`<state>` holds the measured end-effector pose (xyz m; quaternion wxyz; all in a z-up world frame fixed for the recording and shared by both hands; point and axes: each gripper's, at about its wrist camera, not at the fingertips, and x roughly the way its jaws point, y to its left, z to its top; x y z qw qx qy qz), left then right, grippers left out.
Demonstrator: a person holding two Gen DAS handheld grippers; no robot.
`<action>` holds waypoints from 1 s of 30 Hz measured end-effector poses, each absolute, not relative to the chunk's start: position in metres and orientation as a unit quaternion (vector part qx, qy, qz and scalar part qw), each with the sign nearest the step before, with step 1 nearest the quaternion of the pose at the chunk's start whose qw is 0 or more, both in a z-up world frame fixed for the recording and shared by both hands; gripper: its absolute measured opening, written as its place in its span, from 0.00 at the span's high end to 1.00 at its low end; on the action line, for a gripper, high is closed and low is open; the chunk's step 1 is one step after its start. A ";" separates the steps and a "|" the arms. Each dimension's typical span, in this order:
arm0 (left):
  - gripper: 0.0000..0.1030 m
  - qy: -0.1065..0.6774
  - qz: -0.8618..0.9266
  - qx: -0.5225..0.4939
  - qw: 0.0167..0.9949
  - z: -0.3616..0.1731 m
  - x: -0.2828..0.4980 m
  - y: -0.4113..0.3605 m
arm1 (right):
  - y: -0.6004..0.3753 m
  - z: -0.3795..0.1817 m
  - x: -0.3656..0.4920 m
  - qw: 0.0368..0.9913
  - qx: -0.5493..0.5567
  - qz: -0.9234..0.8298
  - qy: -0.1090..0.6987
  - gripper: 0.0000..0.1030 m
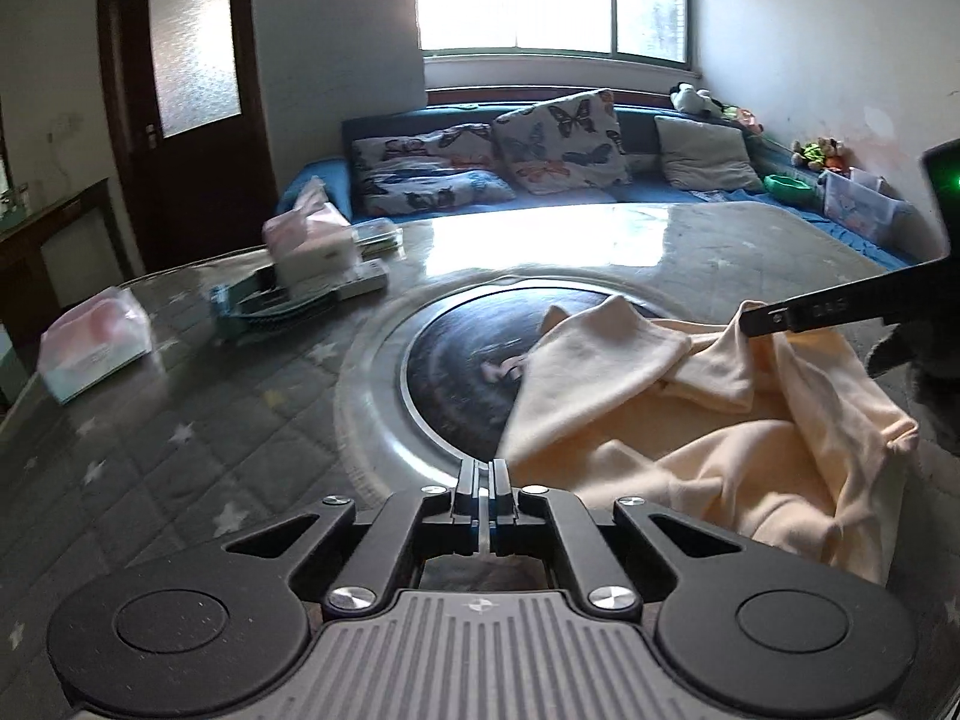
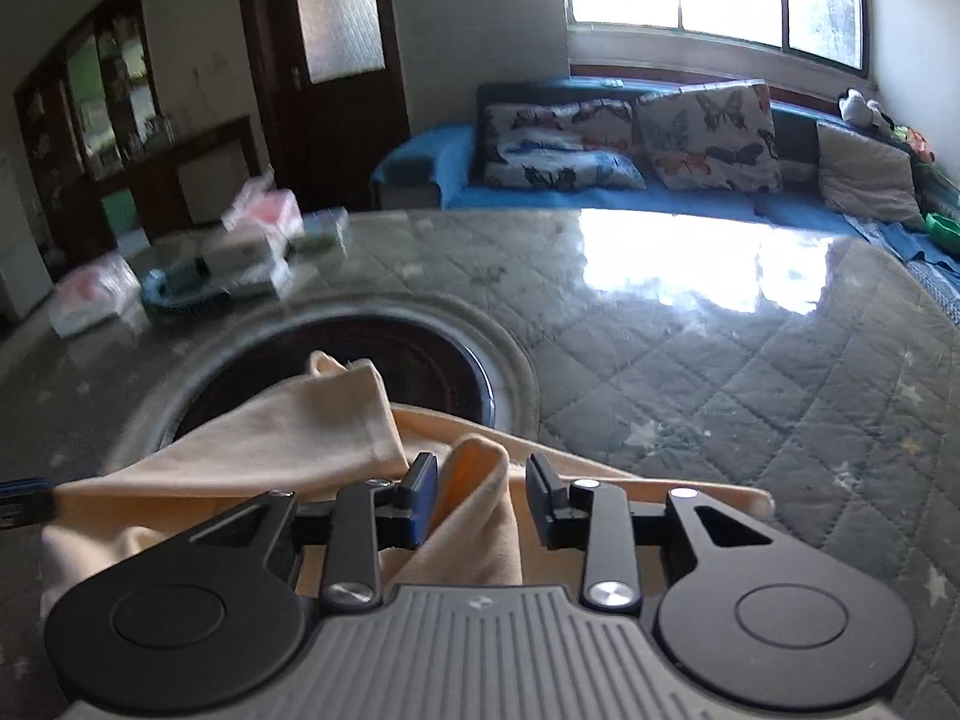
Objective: Fold clothes
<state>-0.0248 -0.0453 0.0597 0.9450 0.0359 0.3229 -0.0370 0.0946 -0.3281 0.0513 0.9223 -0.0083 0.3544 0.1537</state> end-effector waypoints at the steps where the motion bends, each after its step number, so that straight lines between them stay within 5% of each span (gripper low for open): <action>1: 0.98 0.324 -0.033 0.034 0.945 0.059 -0.027 -0.043 | -0.328 0.047 0.098 0.920 -0.006 0.152 0.360 0.70; 3: 0.98 0.327 -0.026 0.029 0.944 0.058 -0.032 -0.037 | -0.327 0.040 0.101 0.918 -0.002 0.151 0.367 0.87; 6: 0.97 0.334 -0.027 0.027 0.942 0.057 -0.032 -0.033 | -0.328 0.039 0.093 0.921 -0.001 0.152 0.359 0.96; 12: 0.93 0.319 -0.057 0.048 0.945 0.062 -0.018 -0.054 | -0.350 0.062 0.068 0.939 0.003 0.130 0.318 0.98; 16: 0.68 0.310 -0.091 0.088 0.942 0.062 -0.001 -0.084 | -0.373 0.078 0.047 0.950 0.011 0.104 0.295 0.98; 19: 0.62 0.308 -0.115 0.120 0.937 0.055 0.014 -0.106 | -0.393 0.087 0.025 0.957 0.021 0.081 0.278 0.98; 26: 0.63 0.333 -0.126 0.186 0.916 0.026 0.047 -0.129 | -0.442 0.092 -0.027 0.964 0.064 0.011 0.256 0.98; 30: 0.88 0.337 -0.114 0.205 0.912 0.015 0.049 -0.125 | -0.462 0.080 -0.045 0.959 0.076 -0.019 0.272 0.98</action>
